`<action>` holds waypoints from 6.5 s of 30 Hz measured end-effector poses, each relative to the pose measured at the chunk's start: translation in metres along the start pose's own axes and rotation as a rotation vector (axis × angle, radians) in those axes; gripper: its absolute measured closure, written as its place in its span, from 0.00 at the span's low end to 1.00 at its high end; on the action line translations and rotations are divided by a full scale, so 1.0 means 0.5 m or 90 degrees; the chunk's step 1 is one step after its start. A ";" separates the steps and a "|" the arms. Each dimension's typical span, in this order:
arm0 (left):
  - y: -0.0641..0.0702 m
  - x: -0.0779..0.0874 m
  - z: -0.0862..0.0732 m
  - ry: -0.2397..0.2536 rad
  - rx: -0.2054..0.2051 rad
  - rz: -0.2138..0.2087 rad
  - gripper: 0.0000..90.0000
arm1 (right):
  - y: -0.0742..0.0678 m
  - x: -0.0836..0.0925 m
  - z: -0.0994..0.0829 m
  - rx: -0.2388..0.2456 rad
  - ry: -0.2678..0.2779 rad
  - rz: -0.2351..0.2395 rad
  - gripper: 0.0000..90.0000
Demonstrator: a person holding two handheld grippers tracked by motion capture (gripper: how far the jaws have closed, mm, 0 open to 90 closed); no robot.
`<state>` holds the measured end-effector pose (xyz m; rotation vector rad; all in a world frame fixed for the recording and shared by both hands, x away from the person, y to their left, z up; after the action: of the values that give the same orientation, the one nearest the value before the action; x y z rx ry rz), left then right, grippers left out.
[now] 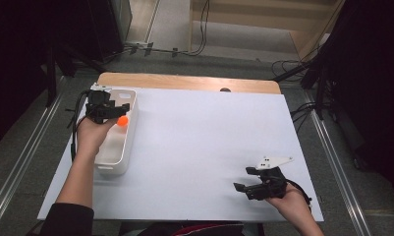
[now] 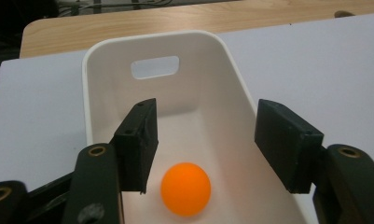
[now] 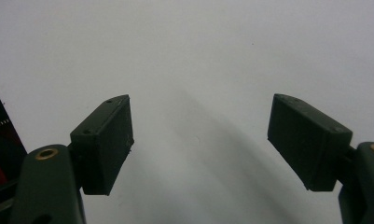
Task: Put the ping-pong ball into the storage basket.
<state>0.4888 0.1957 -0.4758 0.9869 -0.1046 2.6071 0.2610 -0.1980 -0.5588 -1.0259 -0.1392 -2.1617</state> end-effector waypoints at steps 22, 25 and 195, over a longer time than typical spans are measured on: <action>0.021 0.029 0.026 0.010 -0.013 -0.025 0.19 | 0.001 0.000 0.000 0.000 -0.001 -0.002 0.23; 0.027 0.032 0.029 0.013 -0.011 -0.037 0.18 | 0.000 0.000 0.000 0.001 -0.001 -0.002 0.23; 0.358 0.108 -0.233 -0.065 -0.231 -0.315 0.18 | 0.002 0.006 -0.004 0.000 0.000 -0.004 0.23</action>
<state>0.3158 0.0663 -0.5188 0.8788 -0.3043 2.0001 0.2589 -0.2012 -0.5582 -1.0275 -0.1427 -2.1678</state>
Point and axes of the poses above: each handheld gripper's, and its own axes: x roughly backward along the jaws, z roughly out of its top, y roughly to its right, the point moved 10 cm from there along -x, roughly forward along the jaws, and after that the axes turned 1 degree about y, right-handed, at the moved point
